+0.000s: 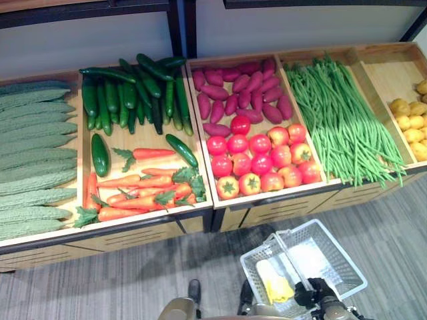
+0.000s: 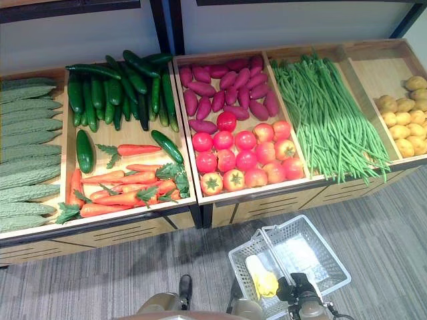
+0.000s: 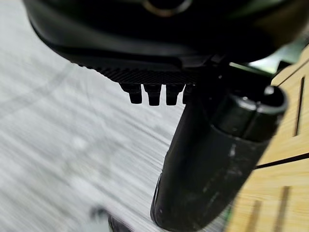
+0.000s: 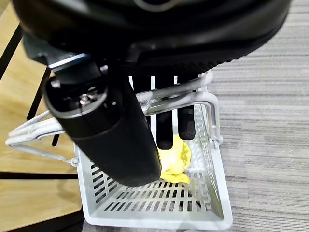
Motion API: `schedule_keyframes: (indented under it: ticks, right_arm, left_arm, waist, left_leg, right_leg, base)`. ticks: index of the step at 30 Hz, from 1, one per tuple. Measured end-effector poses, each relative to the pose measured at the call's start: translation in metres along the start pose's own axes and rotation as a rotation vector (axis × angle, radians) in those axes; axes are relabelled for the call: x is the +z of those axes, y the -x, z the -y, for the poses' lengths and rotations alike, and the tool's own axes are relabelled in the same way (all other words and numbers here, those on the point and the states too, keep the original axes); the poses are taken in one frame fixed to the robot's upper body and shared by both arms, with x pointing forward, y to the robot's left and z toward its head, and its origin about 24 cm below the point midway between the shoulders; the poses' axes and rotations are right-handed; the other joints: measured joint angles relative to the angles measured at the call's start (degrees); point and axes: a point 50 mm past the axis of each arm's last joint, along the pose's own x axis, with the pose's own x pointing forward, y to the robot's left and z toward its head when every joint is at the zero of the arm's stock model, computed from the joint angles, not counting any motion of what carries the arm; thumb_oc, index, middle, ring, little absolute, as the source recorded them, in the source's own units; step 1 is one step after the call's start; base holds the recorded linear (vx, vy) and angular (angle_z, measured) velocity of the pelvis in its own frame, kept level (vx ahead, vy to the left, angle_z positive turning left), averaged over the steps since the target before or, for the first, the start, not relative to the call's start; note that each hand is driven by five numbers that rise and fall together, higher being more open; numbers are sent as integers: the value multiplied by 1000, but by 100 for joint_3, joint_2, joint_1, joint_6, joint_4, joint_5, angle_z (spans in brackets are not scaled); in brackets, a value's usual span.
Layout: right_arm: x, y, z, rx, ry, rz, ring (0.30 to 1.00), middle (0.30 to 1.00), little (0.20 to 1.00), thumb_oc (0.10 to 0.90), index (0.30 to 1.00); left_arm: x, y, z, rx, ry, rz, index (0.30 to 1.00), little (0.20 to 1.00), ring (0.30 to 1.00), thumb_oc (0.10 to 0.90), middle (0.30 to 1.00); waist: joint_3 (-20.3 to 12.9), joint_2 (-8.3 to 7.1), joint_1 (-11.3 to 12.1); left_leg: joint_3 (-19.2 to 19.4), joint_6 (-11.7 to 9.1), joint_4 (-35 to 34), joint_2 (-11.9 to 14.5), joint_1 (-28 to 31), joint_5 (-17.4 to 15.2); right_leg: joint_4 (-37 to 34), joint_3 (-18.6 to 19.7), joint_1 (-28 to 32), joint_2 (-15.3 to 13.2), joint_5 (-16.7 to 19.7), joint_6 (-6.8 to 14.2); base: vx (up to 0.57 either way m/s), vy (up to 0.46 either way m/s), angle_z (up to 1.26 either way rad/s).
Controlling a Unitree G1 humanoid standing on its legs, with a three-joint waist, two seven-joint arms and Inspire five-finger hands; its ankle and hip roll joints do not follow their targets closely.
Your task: Get the vegetables into the basket
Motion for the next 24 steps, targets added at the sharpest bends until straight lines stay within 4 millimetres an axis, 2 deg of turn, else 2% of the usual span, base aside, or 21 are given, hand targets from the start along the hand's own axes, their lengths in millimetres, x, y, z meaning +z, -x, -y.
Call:
schedule_keyframes:
  ticks: [1, 2, 3, 4, 5, 6, 8, 10, 12, 13, 14, 16, 18, 21, 24]
  right_arm:
    - [6, -2, 4, 0, 11, -4, 300, 300, 300, 400, 300]
    - [14, -4, 8, -26, 14, 18, 300, 300, 300, 400, 300]
    - [13, -3, 4, -16, 8, 28, 300, 300, 300, 400, 300]
    - [7, -1, -1, -9, 5, 19, 300, 300, 300, 400, 300]
    - [0, 1, -6, 3, 0, 3, 300, 300, 300, 400, 300]
    - [-6, 3, -10, 17, 1, -14, 300, 300, 300, 400, 300]
    - [-30, 9, -14, 33, 5, -95, 300, 300, 300, 400, 300]
    - [-40, 11, -9, 9, -16, -135, 300, 300, 300, 400, 300]
    - [-46, 12, 1, -18, -4, -152, 300, 300, 300, 400, 300]
    - [-47, 12, 5, -28, 1, -155, 300, 300, 300, 400, 300]
    - [-50, 12, 16, -55, 13, -162, 300, 300, 300, 400, 300]
    - [-53, 13, 28, -85, 24, -176, 300, 300, 300, 400, 300]
    - [-54, 13, 33, -96, 29, -179, 300, 300, 300, 400, 300]
    - [-53, 13, 35, -100, 17, -181, 300, 300, 300, 400, 300]
    - [-61, 15, 36, -97, 17, -206, 300, 300, 300, 400, 300]
  left_arm:
    - [9, 2, 15, 10, 24, 42, 1000, 1000, 1000, 900, 1000]
    - [8, 5, 20, 21, 69, 110, 1000, 1000, 1000, 900, 1000]
    - [9, 9, 35, -29, 135, 141, 1000, 1000, 1000, 900, 1000]
    - [7, 12, 43, -60, 135, 152, 1000, 1000, 1000, 900, 1000]
    - [6, 13, 48, -84, 131, 154, 1000, 1000, 1000, 900, 1000]
    - [3, 13, 47, -83, 125, 140, 1000, 1000, 1000, 900, 1000]
    - [-7, 6, 21, 19, 107, 57, 1000, 1000, 1000, 900, 1000]
    - [-14, 1, -24, 182, 133, -30, 1000, 1000, 1000, 900, 1000]
    - [-20, 1, -62, 311, 136, -57, 1000, 1000, 1000, 900, 1000]
    - [-22, 2, -72, 341, 141, -64, 1000, 1000, 1000, 900, 1000]
    - [-28, 4, -91, 397, 139, -69, 1000, 1000, 1000, 900, 1000]
    - [-35, 6, -106, 443, 128, -78, 1000, 1000, 1000, 900, 1000]
    - [-40, 7, -110, 449, 125, -81, 1000, 1000, 1000, 900, 1000]
    - [-36, 7, -111, 450, 158, -75, 1000, 1000, 1000, 900, 1000]
    - [-24, 9, -131, 542, 434, -102, 1000, 1000, 1000, 900, 1000]
  waist:
    - [-14, 11, -186]
    - [-43, 108, -218]
    - [-67, 7, -201]
    - [-148, -59, -235]
    - [-206, -120, -287]
    - [-247, -120, -310]
    - [-343, -162, -323]
    - [-339, -110, -322]
    - [-378, -14, -304]
    - [-381, 54, -294]
    - [-423, 211, -249]
    - [-526, 399, -151]
    - [-567, 491, -142]
    - [-565, 477, -148]
    - [-601, 422, -177]
  left_leg:
    - [69, -103, -116, 297, 79, 101]
    - [267, -312, -397, 350, 350, 317]
    - [490, -279, -523, 236, 533, 349]
    - [564, -250, -559, 162, 568, 328]
    - [575, -206, -567, 96, 602, 300]
    - [578, -177, -568, 69, 605, 279]
    - [568, -145, -578, 23, 633, 266]
    - [559, -139, -585, 35, 636, 267]
    - [560, -138, -599, 44, 644, 268]
    - [559, -137, -602, 40, 646, 269]
    - [560, -132, -604, 28, 651, 271]
    - [555, -127, -603, 22, 652, 275]
    - [536, -129, -602, 26, 648, 268]
    - [497, -144, -643, 53, 595, 265]
    - [505, -147, -692, 83, 620, 267]
  right_leg:
    - [123, -12, -96, 37, -83, 107]
    - [132, 170, -60, 22, -21, 156]
    - [19, 375, -14, -64, 96, 223]
    - [-13, 401, -6, -128, 176, 245]
    - [-12, 416, 19, -195, 216, 311]
    - [-12, 416, 18, -220, 209, 328]
    - [-12, 402, 24, -244, 216, 358]
    - [-12, 395, 23, -248, 216, 358]
    - [-12, 396, 24, -239, 216, 358]
    - [-11, 397, 25, -241, 216, 358]
    - [-11, 399, 31, -238, 217, 360]
    - [-11, 413, 34, -229, 222, 366]
    - [-12, 406, 43, -227, 212, 374]
    - [-39, 397, -25, -233, 167, 376]
    - [-42, 406, -25, -200, 161, 366]
  base:
    - [11, 19, -25]
    - [-21, 18, -62]
    - [-32, 37, -75]
    - [-40, 46, -53]
    - [-38, 59, -16]
    - [-23, 57, -1]
    - [-5, 54, 4]
    - [3, 45, 3]
    - [1, 18, 1]
    - [0, 0, 0]
    - [-22, 33, 1]
    - [-30, 41, 2]
    - [-22, 34, 3]
    - [-4, 15, 2]
    - [20, -1, -6]
